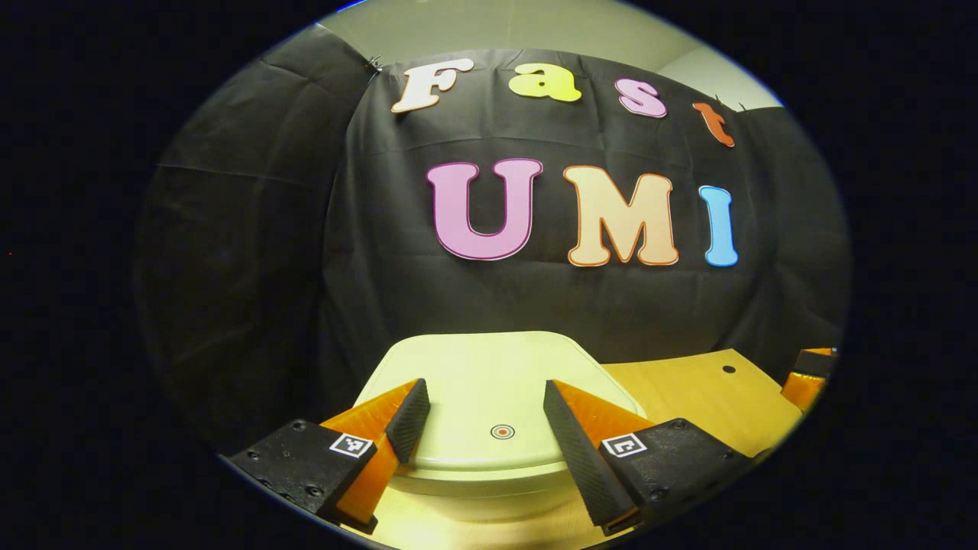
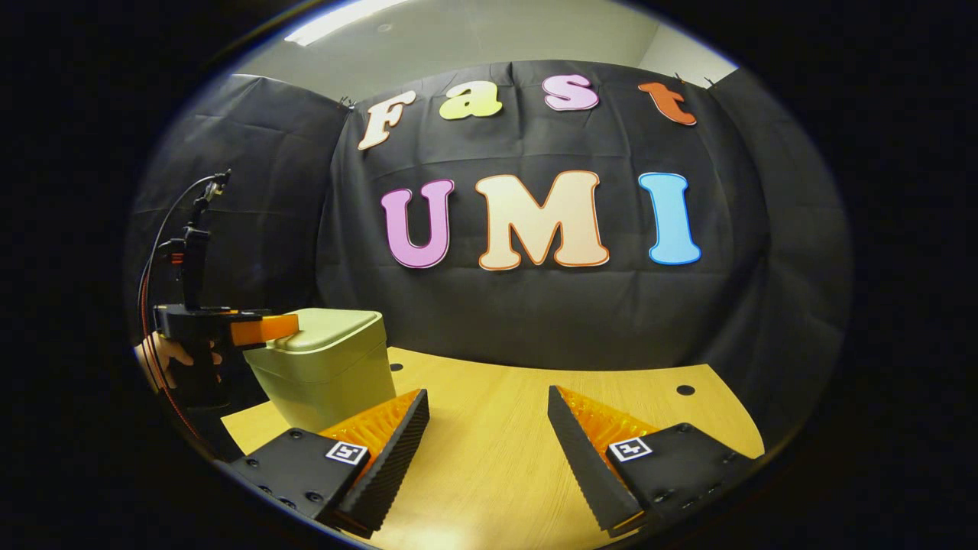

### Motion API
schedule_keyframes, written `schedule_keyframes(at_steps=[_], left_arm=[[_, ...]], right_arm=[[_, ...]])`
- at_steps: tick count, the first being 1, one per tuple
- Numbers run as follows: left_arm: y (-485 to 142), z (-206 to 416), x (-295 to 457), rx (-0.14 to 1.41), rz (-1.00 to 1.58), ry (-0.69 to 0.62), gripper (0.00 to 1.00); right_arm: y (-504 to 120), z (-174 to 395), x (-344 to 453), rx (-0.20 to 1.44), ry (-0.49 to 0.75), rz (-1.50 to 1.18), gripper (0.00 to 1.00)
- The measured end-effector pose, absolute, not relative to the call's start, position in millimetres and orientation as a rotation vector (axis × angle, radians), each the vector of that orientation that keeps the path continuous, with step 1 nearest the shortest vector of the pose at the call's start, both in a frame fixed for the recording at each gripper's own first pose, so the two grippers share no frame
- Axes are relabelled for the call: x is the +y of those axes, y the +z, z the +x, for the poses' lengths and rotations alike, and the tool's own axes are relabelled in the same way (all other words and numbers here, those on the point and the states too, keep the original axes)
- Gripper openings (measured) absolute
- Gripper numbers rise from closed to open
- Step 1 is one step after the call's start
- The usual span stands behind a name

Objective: Press the lid of the desktop garbage bin to open it, pick up the crumpled paper on the desktop and throw it into the bin, then pick up the pop can on the desktop and drop it into the bin, and finally close the garbage bin lid.

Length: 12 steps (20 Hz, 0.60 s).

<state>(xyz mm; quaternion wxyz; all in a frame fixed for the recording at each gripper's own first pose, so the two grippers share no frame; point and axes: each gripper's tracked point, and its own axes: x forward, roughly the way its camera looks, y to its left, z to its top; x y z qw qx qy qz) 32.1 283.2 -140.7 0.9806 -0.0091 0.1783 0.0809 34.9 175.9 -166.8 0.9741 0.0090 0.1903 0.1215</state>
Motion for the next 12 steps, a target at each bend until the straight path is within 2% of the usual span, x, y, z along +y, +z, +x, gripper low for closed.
schedule_keyframes(at_steps=[3, 6, 12], left_arm=[[-146, 31, 278, 0.346, -0.003, 0.110, 0.94], [-137, 30, 278, 0.305, -0.013, 0.119, 0.95], [-130, 31, 255, 0.199, 0.015, 0.066, 0.94]], right_arm=[[-167, 34, 189, 0.388, 0.249, 0.047, 0.98], [-155, 39, 200, 0.361, 0.254, 0.049, 0.98], [-108, 55, 175, 0.235, 0.171, 0.019, 0.98]])
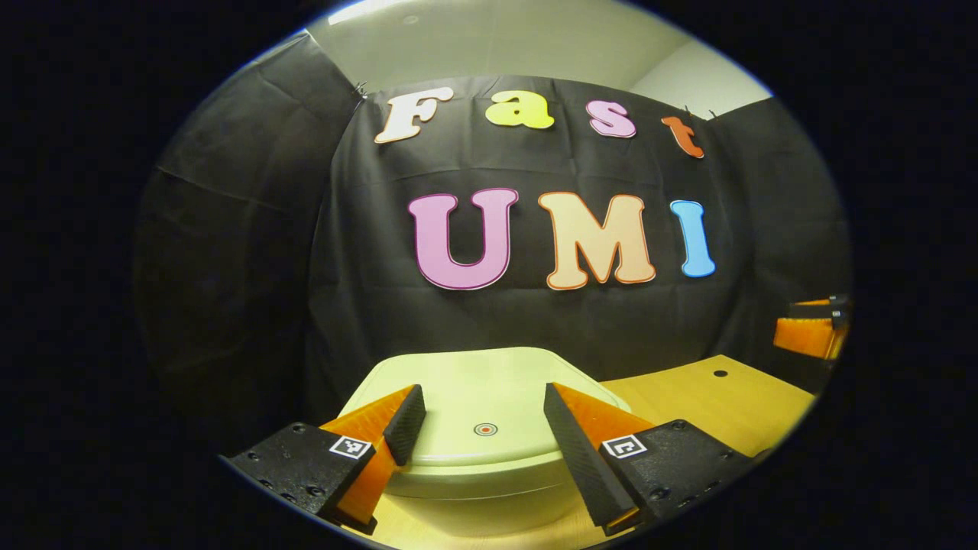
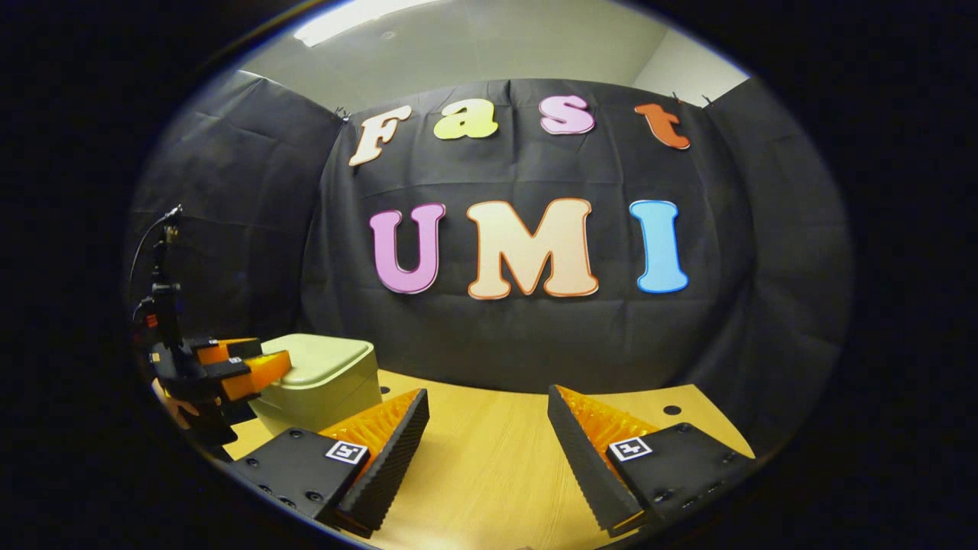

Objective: Press the lid of the desktop garbage bin to open it, pick up the crumpled paper on the desktop and throw it into the bin, then pick up the pop can on the desktop and drop it into the bin, and finally close the garbage bin lid.

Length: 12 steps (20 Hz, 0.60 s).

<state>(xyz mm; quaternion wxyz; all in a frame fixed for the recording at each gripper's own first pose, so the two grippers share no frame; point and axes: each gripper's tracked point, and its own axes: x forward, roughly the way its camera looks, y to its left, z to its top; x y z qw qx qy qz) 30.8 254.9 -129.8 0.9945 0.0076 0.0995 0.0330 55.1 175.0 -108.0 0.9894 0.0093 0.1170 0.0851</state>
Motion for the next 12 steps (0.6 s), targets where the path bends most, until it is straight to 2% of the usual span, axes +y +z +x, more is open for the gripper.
schedule_keyframes(at_steps=[5, 9, 12], left_arm=[[-91, 16, 171, 0.073, -0.022, -0.002, 0.92], [-68, 6, 94, 0.015, 0.011, -0.022, 0.92], [-64, -7, 21, 0.014, -0.011, -0.028, 0.93]], right_arm=[[-54, 45, 127, 0.053, 0.170, 0.002, 0.98], [-49, 20, 68, 0.047, 0.202, 0.004, 0.98], [-38, 7, 2, 0.029, 0.178, -0.003, 0.98]])
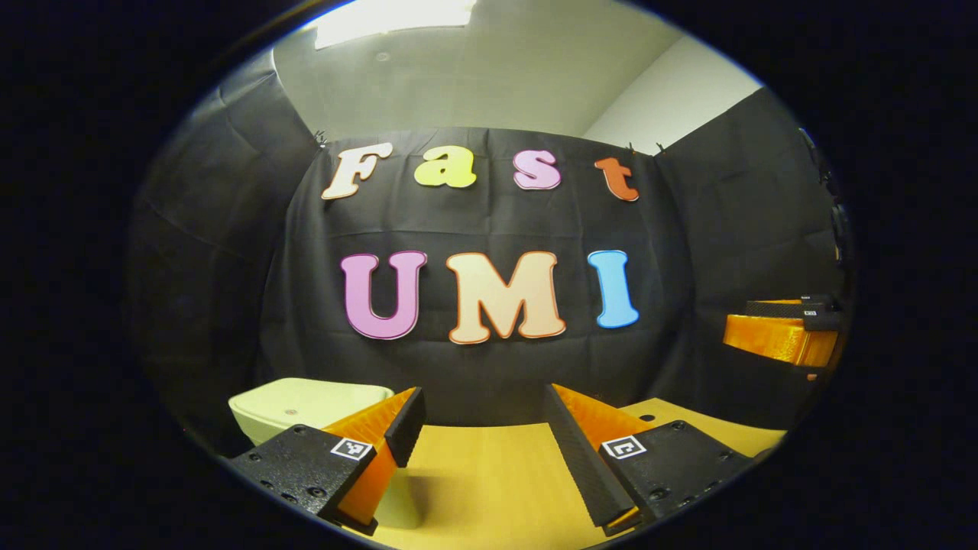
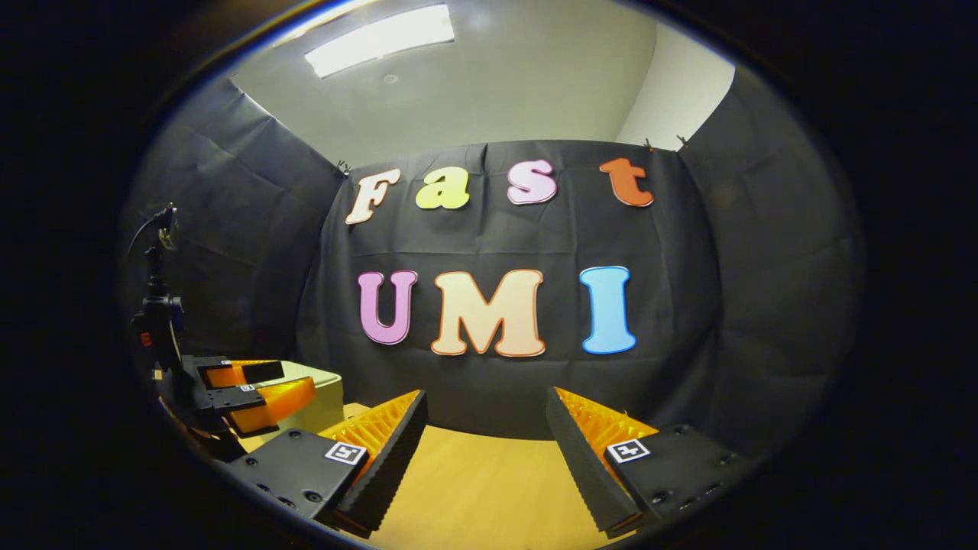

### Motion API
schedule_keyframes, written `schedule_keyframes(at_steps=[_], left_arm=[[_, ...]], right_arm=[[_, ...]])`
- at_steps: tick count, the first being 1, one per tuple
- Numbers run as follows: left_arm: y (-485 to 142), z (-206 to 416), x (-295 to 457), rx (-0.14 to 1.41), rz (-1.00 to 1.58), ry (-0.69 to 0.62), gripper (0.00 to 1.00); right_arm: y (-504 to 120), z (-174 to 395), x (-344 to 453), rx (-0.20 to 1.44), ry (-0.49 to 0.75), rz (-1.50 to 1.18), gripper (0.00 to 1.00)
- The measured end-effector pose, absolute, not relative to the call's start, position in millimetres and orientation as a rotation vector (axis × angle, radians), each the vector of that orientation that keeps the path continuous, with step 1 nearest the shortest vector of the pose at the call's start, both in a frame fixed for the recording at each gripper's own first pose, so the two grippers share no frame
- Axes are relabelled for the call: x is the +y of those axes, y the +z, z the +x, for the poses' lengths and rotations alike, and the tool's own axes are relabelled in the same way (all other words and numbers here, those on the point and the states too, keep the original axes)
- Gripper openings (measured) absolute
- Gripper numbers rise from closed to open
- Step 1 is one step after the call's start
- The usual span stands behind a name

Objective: Press the lid of the desktop garbage bin to open it, pick up the crumpled paper on the desktop and throw it into the bin, then pick up the pop can on the desktop and drop it into the bin, and finally close the garbage bin lid.

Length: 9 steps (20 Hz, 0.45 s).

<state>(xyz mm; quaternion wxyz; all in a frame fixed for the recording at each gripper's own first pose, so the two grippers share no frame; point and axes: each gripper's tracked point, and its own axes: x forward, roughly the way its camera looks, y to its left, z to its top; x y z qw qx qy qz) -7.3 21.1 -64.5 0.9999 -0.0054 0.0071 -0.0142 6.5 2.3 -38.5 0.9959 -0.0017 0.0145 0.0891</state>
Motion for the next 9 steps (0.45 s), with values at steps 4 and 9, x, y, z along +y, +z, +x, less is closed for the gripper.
schedule_keyframes(at_steps=[4, 9], left_arm=[[-68, -23, -83, 0.032, -0.064, -0.078, 0.93], [-71, -24, -179, 0.020, -0.078, -0.099, 0.93]], right_arm=[[-38, -15, -89, 0.027, 0.132, 0.025, 0.98], [-61, -25, -201, 0.043, 0.063, 0.025, 0.98]])
